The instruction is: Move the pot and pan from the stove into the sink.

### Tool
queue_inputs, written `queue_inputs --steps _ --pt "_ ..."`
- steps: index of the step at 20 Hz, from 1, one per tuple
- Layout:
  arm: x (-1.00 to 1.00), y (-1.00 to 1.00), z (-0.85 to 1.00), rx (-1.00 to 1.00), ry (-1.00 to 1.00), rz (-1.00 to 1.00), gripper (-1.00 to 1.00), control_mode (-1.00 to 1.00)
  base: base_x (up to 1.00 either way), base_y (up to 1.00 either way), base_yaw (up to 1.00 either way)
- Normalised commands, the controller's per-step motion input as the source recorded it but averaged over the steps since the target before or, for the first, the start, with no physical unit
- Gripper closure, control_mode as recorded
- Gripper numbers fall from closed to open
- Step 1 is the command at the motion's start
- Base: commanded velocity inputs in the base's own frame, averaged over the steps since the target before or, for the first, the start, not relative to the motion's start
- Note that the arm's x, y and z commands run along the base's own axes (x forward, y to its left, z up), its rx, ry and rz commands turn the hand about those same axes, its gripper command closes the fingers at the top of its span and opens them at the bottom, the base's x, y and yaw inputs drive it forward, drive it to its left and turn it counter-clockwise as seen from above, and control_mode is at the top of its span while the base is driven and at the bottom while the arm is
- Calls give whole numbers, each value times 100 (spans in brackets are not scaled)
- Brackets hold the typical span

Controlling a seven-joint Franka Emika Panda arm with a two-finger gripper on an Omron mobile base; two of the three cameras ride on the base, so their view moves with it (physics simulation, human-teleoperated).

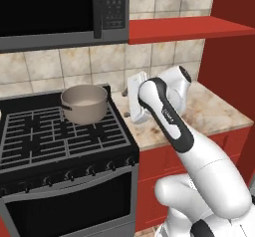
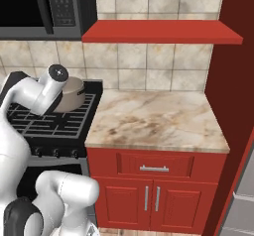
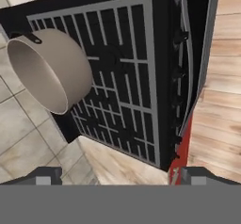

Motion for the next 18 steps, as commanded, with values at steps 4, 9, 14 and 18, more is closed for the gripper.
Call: queue_inputs --steps 4,9,14,18 --pt "38 22 -28 -9 0 1 -100 -100 0 0 0" --pt "40 17 -32 -7 0 2 -100 -100 0 0 0" --pt "45 11 -30 -2 0 4 -100 -100 0 0 0" --pt "52 14 -30 -1 0 5 -100 -100 0 0 0"
